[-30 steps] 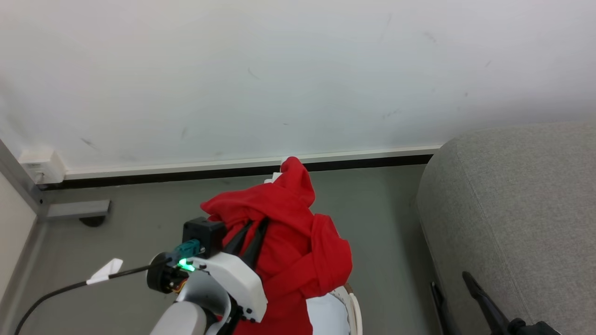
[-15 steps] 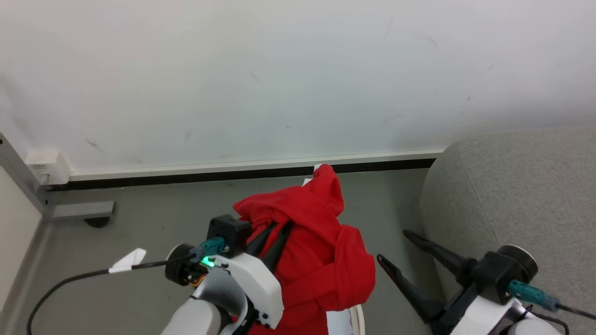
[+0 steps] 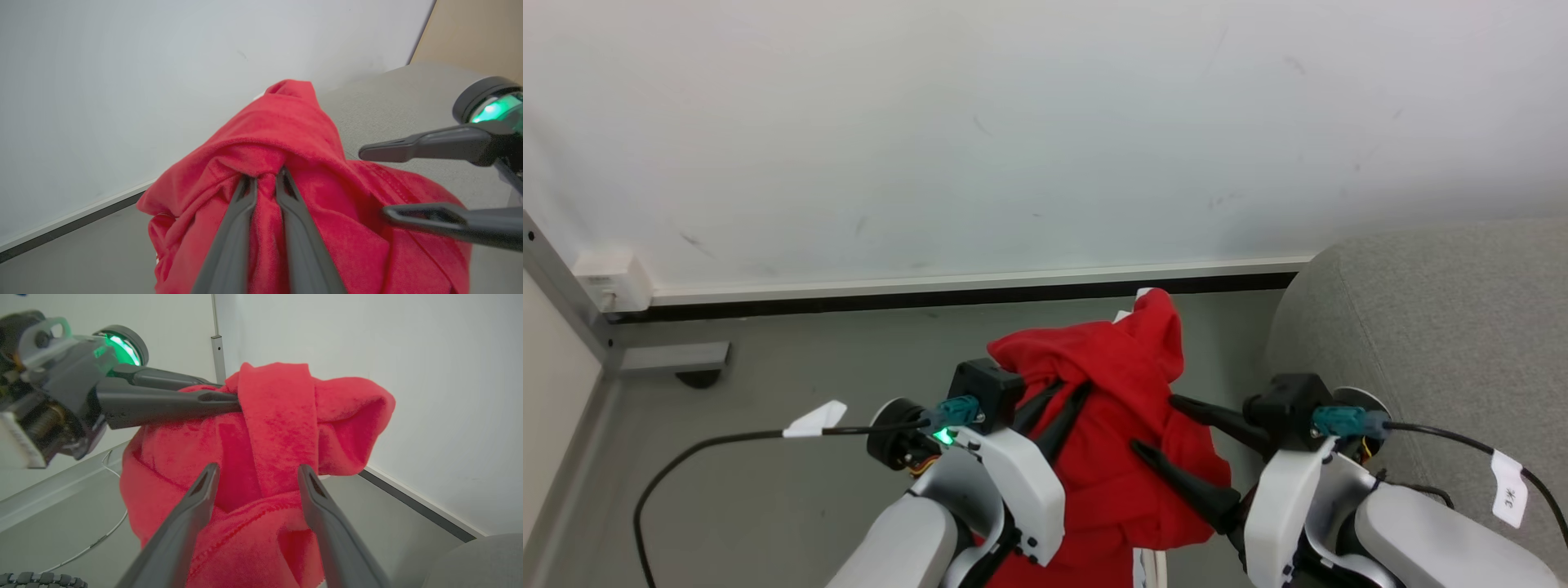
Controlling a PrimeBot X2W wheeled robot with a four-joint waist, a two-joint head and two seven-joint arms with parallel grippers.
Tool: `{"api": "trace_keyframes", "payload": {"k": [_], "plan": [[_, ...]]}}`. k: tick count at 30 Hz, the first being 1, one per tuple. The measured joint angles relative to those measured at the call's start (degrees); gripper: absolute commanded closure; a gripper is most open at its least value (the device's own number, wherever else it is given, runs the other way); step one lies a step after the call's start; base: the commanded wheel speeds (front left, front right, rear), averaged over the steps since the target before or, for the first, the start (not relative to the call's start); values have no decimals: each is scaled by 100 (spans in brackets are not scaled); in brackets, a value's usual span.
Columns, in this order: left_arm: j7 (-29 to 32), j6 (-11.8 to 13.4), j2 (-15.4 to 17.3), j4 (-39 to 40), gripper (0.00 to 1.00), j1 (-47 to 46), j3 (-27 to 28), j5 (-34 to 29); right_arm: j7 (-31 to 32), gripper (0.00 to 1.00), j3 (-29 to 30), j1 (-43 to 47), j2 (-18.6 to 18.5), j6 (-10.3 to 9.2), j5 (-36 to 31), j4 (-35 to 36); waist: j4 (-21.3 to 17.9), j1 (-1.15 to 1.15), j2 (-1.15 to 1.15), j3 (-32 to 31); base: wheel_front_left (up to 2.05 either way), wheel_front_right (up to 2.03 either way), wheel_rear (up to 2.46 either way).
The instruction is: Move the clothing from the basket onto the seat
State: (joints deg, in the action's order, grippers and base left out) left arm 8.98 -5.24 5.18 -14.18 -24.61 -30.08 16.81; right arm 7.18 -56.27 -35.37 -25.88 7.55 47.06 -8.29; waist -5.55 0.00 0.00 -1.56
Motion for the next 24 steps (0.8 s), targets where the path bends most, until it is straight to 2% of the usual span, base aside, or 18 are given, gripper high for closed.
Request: {"api": "trace_keyframes", "payload": {"k": [3, 11, 15, 19, 21, 22, 23, 24], "plan": [[-33, -65, -33, -102, 100, -83, -83, 118, -4, 0, -240, -300, 127, 1, 46, -412, -39, 0, 0, 7, 0, 0, 0], [-281, -138, -104, -487, 100, -350, -272, 415, -220, 0, -660, -792, 833, 0, 70, -1669, -108, 0, 0, -6, 0, 0, 0], [-353, -179, -138, -654, 100, -451, -404, 649, -331, 0, -910, -854, 1105, 0, 229, -2012, -106, 0, 0, -16, 0, 0, 0], [-409, -182, -164, -773, 100, -545, -573, 879, -544, 0, -1091, -978, 1215, 0, 394, -2243, -86, 0, 0, -25, 0, 0, 0], [-452, -187, -175, -822, 100, -581, -630, 959, -636, 61, -1163, -1036, 1237, 0, 487, -2345, -79, 0, 0, -29, 0, 0, 0], [-463, -187, -178, -846, 100, -599, -660, 978, -703, 83, -1188, -1053, 1257, 0, 525, -2391, -77, 0, 0, -29, 0, 0, 0], [-481, -187, -179, -878, 100, -619, -684, 1002, -754, 100, -1212, -1060, 1279, 0, 569, -2436, -76, 0, 0, -30, 0, 0, 0], [-504, -188, -179, -910, 100, -635, -706, 1011, -797, 100, -1245, -1071, 1287, 0, 620, -2479, -75, 0, 0, -30, 0, 0, 0]]}}
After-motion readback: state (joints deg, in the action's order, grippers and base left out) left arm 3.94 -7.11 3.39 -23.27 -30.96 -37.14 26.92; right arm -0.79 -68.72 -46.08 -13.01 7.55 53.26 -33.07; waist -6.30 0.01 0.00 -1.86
